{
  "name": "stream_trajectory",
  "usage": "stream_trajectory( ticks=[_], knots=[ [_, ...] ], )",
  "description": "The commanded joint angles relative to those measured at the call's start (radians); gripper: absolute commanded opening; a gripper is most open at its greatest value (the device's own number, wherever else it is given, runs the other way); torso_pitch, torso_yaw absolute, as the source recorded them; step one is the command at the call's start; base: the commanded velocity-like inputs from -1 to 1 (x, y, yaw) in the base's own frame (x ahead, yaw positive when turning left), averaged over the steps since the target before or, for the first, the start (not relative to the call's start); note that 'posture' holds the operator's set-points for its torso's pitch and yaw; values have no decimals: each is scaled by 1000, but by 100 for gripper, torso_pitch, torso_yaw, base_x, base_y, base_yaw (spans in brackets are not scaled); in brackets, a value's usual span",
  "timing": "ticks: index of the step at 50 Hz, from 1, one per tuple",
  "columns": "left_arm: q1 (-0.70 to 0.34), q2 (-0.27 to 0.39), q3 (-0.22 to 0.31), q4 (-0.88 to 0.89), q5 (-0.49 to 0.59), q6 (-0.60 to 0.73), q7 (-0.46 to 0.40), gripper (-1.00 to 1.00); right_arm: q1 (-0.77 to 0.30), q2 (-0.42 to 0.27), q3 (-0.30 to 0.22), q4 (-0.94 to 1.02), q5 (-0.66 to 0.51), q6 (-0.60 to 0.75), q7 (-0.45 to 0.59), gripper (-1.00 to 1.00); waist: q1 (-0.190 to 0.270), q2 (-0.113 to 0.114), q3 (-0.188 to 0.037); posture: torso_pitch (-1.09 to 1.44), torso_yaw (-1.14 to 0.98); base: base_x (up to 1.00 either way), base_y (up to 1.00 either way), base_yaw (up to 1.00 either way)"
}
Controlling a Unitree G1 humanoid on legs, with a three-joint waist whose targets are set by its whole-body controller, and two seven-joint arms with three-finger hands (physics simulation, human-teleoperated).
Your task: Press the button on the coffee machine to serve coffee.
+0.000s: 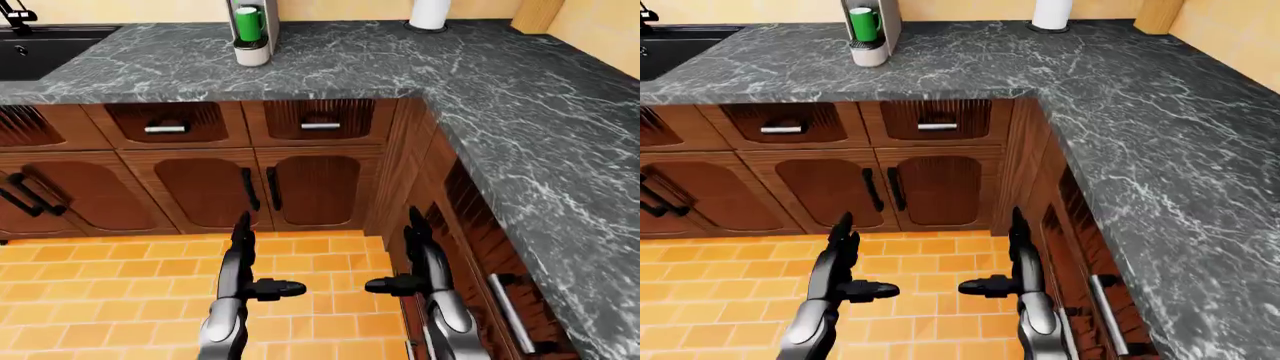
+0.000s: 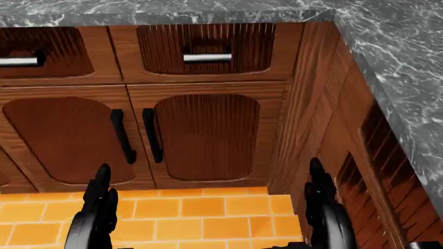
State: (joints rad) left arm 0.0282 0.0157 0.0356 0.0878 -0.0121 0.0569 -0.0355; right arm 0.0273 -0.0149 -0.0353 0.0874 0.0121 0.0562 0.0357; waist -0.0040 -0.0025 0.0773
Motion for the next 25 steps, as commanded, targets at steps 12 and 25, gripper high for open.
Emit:
stream_trajectory(
  ticks=[12,25],
  knots=[
    [-25,4,2,-85,-3,-64,-9,100,-20,-5,-4,-109,-9,-77,-9,100,8,-6,-77,0,0,0,0,0],
    [-31,5,5,-91,-16,-23,-22,100,-29,-9,-6,-165,-30,-15,-11,100,8,-5,-91,0,0,0,0,0]
  ],
)
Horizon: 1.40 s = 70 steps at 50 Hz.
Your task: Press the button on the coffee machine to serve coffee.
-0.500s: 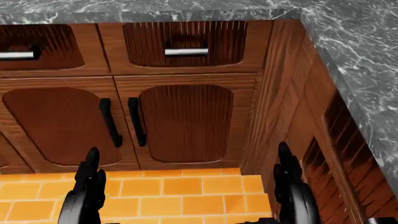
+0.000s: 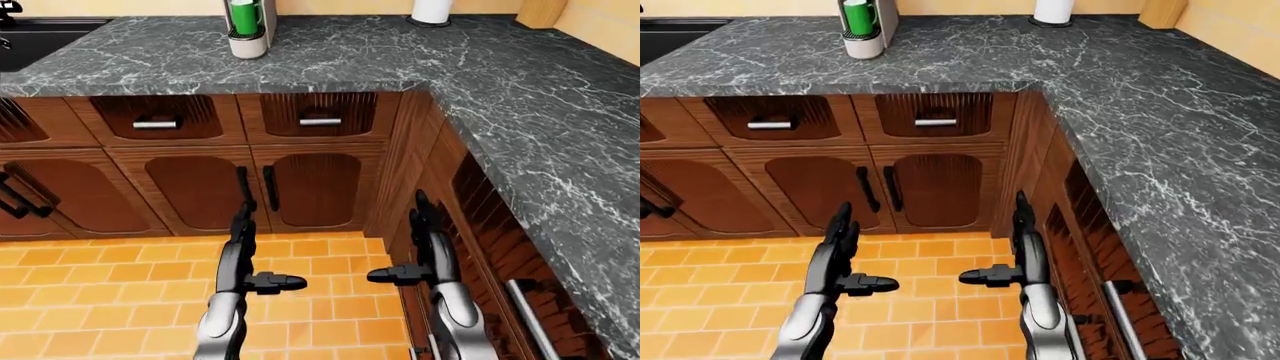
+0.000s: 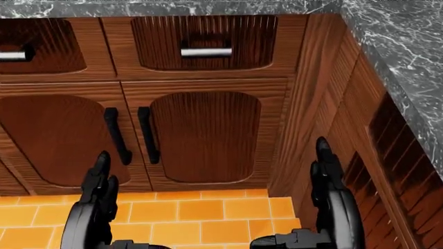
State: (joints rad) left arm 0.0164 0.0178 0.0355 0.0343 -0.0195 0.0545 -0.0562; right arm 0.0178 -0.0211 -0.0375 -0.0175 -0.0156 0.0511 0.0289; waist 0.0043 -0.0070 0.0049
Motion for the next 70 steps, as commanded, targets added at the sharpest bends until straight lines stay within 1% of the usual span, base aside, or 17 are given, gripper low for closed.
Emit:
stream_trajectory(
  ticks=[1,7,13,17,20,28,30,37,41,43,48,51,54,55,62,66,70],
  knots=[
    [-18,4,5,-49,-9,-10,-2,100,-26,-5,-7,-45,-4,-17,-5,100,0,0,-19,0,0,0,0,0],
    [-26,10,28,-130,-38,87,-2,100,-41,-14,-12,-157,-19,109,7,100,-1,0,-15,0,0,0,0,0],
    [-108,33,47,-178,-41,205,4,100,-95,-24,-31,-220,-26,224,4,100,0,1,-14,0,0,0,0,0],
    [-196,63,81,-240,-57,327,15,100,-139,-35,-37,-287,-37,343,2,100,0,1,-13,0,0,0,0,0],
    [-247,83,100,-228,-67,357,23,100,-171,-43,-36,-320,-51,415,5,100,0,2,-11,0,0,0,0,0],
    [-454,163,145,-251,-128,549,64,100,-302,-76,-53,-408,-78,614,12,100,1,5,-11,0,0,0,0,0],
    [-515,184,156,-256,-151,605,77,100,-360,-86,-64,-426,-70,675,13,100,1,6,-10,0,0,0,0,0],
    [-676,259,178,-189,-193,687,97,100,-542,-143,-96,-405,-61,816,7,100,1,9,-7,0,0,0,0,0],
    [-783,309,192,-100,-211,688,110,100,-638,-181,-88,-355,-65,849,9,100,1,10,-4,0,0,0,0,0],
    [-830,336,191,-45,-213,667,112,100,-676,-213,-67,-328,-95,856,23,100,1,10,-2,0,0,0,0,0],
    [-886,371,198,7,-235,678,132,100,-781,-237,-111,-295,-97,926,33,100,1,11,0,0,0,0,0,0],
    [-931,381,191,83,-238,656,133,100,-860,-245,-179,-270,-15,1007,27,100,3,12,2,0,0,0,0,0],
    [-991,395,188,187,-241,621,128,100,-886,-294,-163,-242,11,1033,24,100,6,10,4,0,0,0,0,0],
    [-1012,406,187,215,-241,613,122,100,-894,-320,-143,-233,3,1038,29,100,6,9,4,0,0,0,0,0],
    [-1096,464,191,316,-242,621,98,100,-1052,-391,-149,-134,5,1093,55,100,2,8,5,0,0,0,0,0],
    [-1164,493,188,387,-238,626,87,100,-1122,-427,-140,-47,4,1081,80,100,2,10,8,0,0,0,0,0],
    [-1229,508,184,495,-225,577,76,100,-1201,-459,-135,45,-5,1055,100,100,1,9,8,0,0,0,0,0]
  ],
)
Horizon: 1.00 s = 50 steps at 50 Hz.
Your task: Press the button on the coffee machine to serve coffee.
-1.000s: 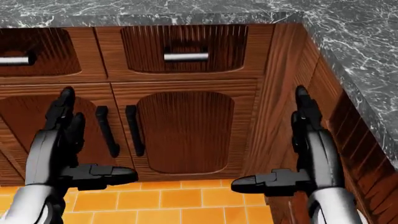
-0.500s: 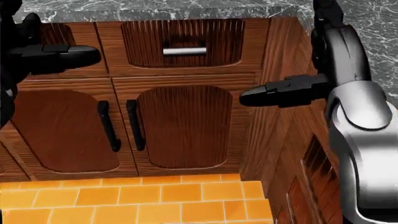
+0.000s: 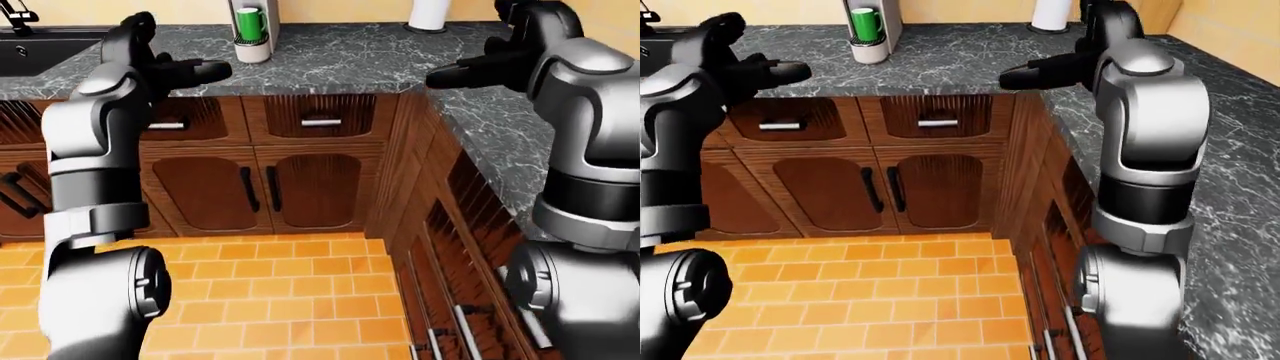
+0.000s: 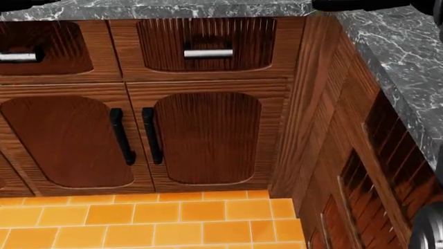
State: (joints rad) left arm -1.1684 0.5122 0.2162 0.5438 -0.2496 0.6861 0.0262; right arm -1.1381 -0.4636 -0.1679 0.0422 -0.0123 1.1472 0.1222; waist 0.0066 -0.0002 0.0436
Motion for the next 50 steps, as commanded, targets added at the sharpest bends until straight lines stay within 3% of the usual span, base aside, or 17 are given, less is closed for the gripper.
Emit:
stream_trajectory(
  ticks=[1,6,17,30,31,34,42,45,49,50],
  knots=[
    [-64,17,5,3,4,-51,-6,100,-62,-21,-1,1,-9,-48,15,100,-1,1,-30,0,0,0,0,0],
    [-149,40,2,88,7,-59,-8,100,-135,-36,9,76,-27,-72,41,100,-1,3,-28,0,0,0,0,0],
    [-224,61,-4,181,19,-83,-19,100,-240,-43,12,211,-50,-126,69,100,-5,6,-23,0,0,0,0,0],
    [-178,63,7,149,-2,-82,-12,100,-240,-58,0,209,-50,-119,70,100,-6,6,-19,0,0,0,0,0],
    [-179,65,8,152,-3,-84,-12,100,-242,-54,0,210,-50,-119,69,100,-7,12,-41,0,0,0,8,0],
    [-182,69,7,150,-3,-79,-11,100,-241,-51,-1,218,-47,-126,69,100,-6,8,-40,0,0,0,11,0],
    [-186,70,6,149,-5,-74,-8,100,-260,-58,0,229,-44,-122,70,100,-13,37,-35,0,0,0,14,0],
    [-189,71,4,154,-4,-74,-11,100,-258,-53,1,234,-43,-128,68,100,-17,15,-33,0,0,0,20,0],
    [-187,73,5,161,-2,-84,-13,100,-266,-52,3,243,-42,-132,68,100,-10,-60,-28,0,0,0,21,0],
    [-189,74,6,159,-3,-81,-13,100,-267,-52,4,241,-42,-128,69,100,-13,-30,-29,0,0,1,20,0]
  ],
)
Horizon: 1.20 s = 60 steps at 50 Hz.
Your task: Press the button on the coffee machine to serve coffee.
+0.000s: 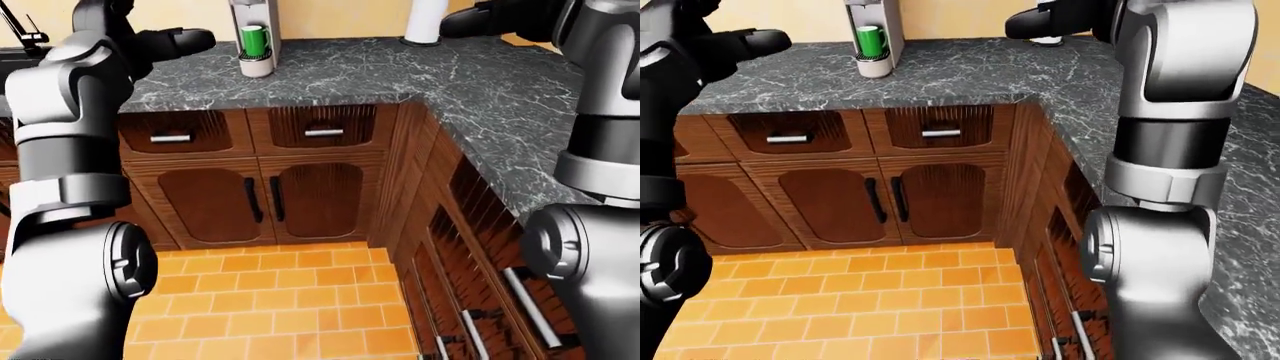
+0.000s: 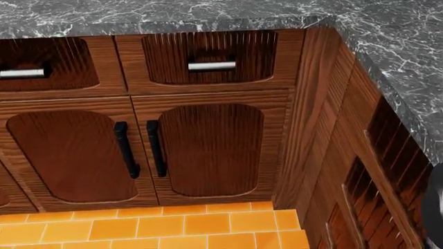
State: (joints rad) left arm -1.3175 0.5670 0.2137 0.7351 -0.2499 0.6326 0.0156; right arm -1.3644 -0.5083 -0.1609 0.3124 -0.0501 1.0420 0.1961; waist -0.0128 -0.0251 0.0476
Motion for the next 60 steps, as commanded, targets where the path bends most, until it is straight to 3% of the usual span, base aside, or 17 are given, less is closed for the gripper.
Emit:
stream_trajectory(
  ticks=[1,5,9,11,12,13,14,24,28,29,37,41,42,44,52,56,60],
  knots=[
    [-39,18,9,-28,-2,-33,-3,100,-38,-8,-4,-29,-4,-26,-4,100,10,-14,-38,0,0,1,20,0],
    [-43,17,7,-27,-2,-30,-2,100,-43,-8,-6,-36,-4,-17,-6,100,13,-8,-47,0,0,2,21,0],
    [-40,16,6,-26,-2,-32,-4,100,-42,-7,-6,-22,0,-31,-9,100,9,39,-26,0,0,4,21,0],
    [-39,15,6,-21,-1,-38,-3,100,-29,-4,-10,-28,4,-36,-9,100,1,92,-37,0,0,8,18,0],
    [-40,14,5,-20,0,-39,-3,100,-27,-4,-10,-32,5,-34,-9,100,-1,144,-45,0,0,15,14,0],
    [-47,15,5,-23,-1,-29,-1,100,-22,-6,-10,-34,6,-34,-8,100,1,105,-27,0,0,18,10,0],
    [-46,15,5,-17,0,-38,-3,100,-24,-7,-10,-31,7,-34,-8,100,-6,113,-24,0,0,21,11,0],
    [-49,13,4,-19,1,-32,-3,100,-28,-7,-6,-25,8,-36,-7,100,6,22,-18,0,0,22,11,0],
    [-36,10,3,-21,2,-39,-8,100,-25,-3,-5,-29,9,-35,-9,100,19,-60,-31,0,0,22,12,0],
    [-35,10,4,-23,2,-36,-8,100,-25,-2,-6,-29,9,-34,-9,100,15,-36,-26,0,0,23,12,0],
    [-17,3,5,-96,-8,30,2,100,-3,4,-9,-57,16,-25,-14,100,16,13,-24,0,0,22,12,0],
    [-21,1,5,-95,-7,30,2,100,-6,4,-7,-51,17,-30,-15,100,-2,100,-36,0,0,22,12,0],
    [-23,1,4,-93,-7,29,2,100,-7,5,-6,-46,17,-33,-16,100,-10,110,-51,0,0,22,12,0],
    [-25,2,5,-89,-6,27,1,100,-12,4,-5,-42,17,-33,-16,100,-5,117,-30,0,0,22,12,0],
    [-24,1,6,-74,-6,12,-2,100,-11,4,-5,-44,16,-33,-15,100,10,38,-23,0,0,22,12,0],
    [-21,3,7,-89,-9,26,2,100,-7,5,-5,-47,16,-31,-14,100,26,-42,-36,0,0,22,12,0],
    [-22,2,7,-92,-10,29,4,100,-4,9,-3,-45,15,-32,-18,100,24,-35,-35,0,0,17,13,0]
  ],
)
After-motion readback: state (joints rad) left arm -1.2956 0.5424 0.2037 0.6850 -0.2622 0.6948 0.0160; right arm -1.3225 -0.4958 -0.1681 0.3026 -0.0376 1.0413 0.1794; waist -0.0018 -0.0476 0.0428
